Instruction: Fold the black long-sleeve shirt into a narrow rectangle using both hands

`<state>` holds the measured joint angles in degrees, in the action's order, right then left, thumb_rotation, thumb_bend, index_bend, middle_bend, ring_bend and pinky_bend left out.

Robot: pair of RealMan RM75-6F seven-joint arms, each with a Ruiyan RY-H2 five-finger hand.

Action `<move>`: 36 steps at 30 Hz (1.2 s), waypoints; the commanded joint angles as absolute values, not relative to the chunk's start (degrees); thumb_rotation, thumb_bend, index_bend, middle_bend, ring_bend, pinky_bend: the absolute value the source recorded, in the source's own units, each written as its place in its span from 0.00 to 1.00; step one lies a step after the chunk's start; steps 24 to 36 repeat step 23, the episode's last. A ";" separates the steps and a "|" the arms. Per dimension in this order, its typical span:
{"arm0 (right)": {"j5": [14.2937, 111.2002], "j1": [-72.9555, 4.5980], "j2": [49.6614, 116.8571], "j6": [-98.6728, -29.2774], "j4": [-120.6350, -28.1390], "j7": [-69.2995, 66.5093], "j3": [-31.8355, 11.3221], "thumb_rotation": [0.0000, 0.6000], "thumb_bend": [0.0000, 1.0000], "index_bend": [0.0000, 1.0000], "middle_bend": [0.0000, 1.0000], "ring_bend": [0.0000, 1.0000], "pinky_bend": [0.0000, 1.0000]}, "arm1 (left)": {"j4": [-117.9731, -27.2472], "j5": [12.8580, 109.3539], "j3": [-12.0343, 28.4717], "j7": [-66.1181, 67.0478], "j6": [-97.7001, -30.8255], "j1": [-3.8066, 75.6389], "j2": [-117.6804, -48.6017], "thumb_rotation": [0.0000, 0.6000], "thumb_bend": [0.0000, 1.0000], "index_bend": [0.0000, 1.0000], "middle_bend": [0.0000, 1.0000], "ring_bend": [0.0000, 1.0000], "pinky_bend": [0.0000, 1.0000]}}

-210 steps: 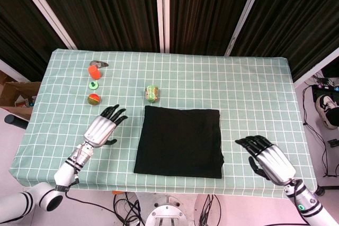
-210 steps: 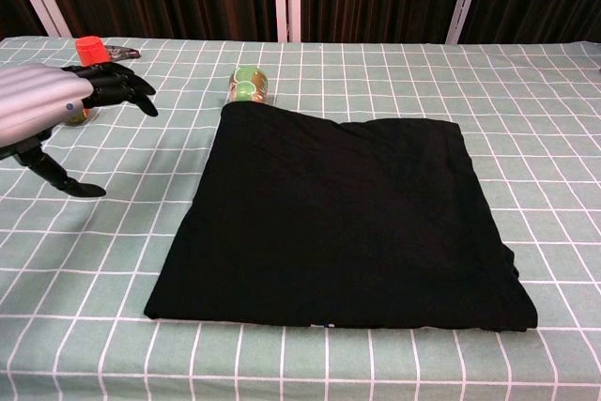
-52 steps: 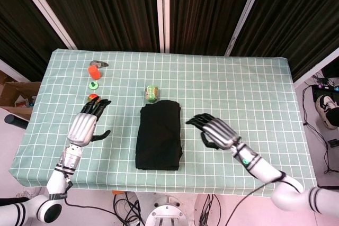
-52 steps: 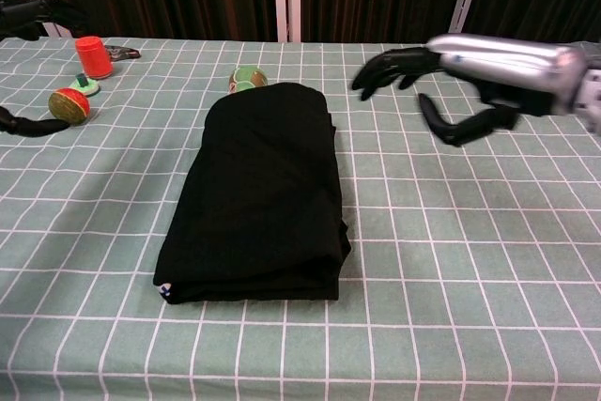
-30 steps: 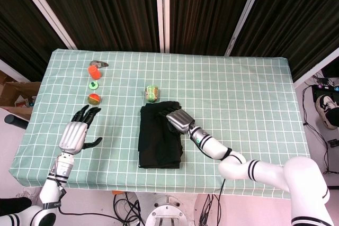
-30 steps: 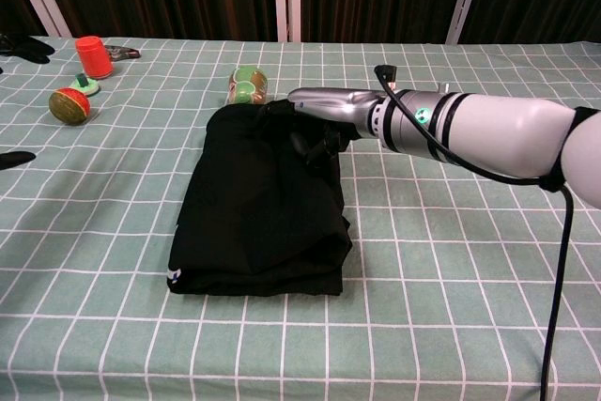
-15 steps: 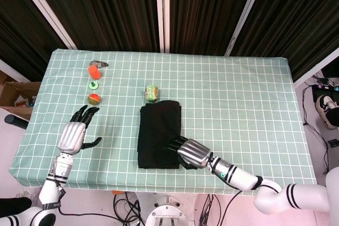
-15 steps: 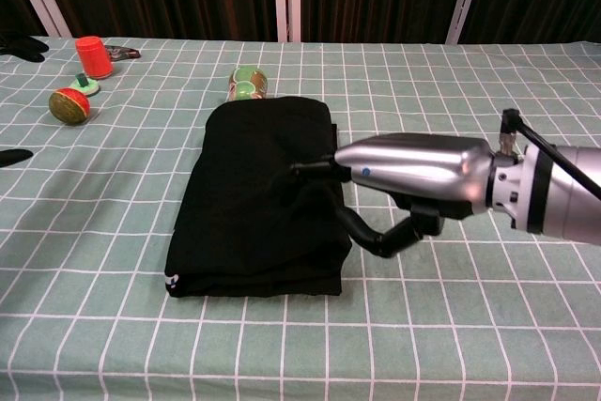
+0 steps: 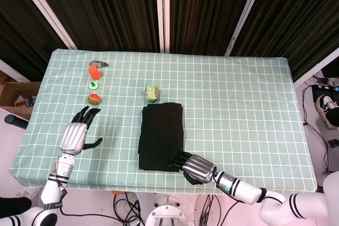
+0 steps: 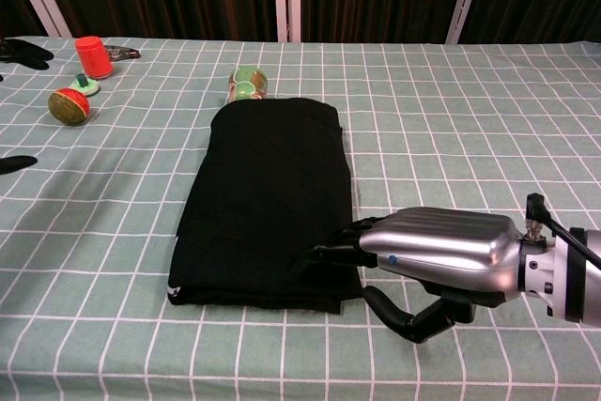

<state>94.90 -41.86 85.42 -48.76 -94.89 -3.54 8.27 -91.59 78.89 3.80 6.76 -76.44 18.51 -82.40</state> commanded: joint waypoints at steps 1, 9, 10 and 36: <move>98.91 -39.11 82.75 -57.03 -95.90 -4.65 8.86 1.00 0.77 0.14 0.21 0.10 0.15 | -91.41 78.80 4.10 6.98 -77.36 17.91 -81.68 1.00 0.19 0.11 0.11 0.04 0.15; 95.47 -24.93 68.97 -80.35 -96.87 0.54 8.52 1.00 0.53 0.14 0.20 0.10 0.16 | -89.78 76.62 4.34 7.59 -82.57 13.24 -77.17 1.00 0.18 0.12 0.11 0.04 0.15; 93.65 -22.65 67.12 -83.06 -96.42 0.85 8.23 1.00 0.50 0.14 0.19 0.10 0.16 | -89.18 76.31 4.28 7.51 -83.43 12.36 -76.48 1.00 0.18 0.12 0.11 0.04 0.15; 83.09 -9.34 60.42 -90.57 -88.89 -7.41 6.45 1.00 0.34 0.00 0.07 0.00 0.09 | -93.59 77.82 1.04 8.16 -89.06 5.03 -68.08 1.00 0.18 0.12 0.11 0.04 0.14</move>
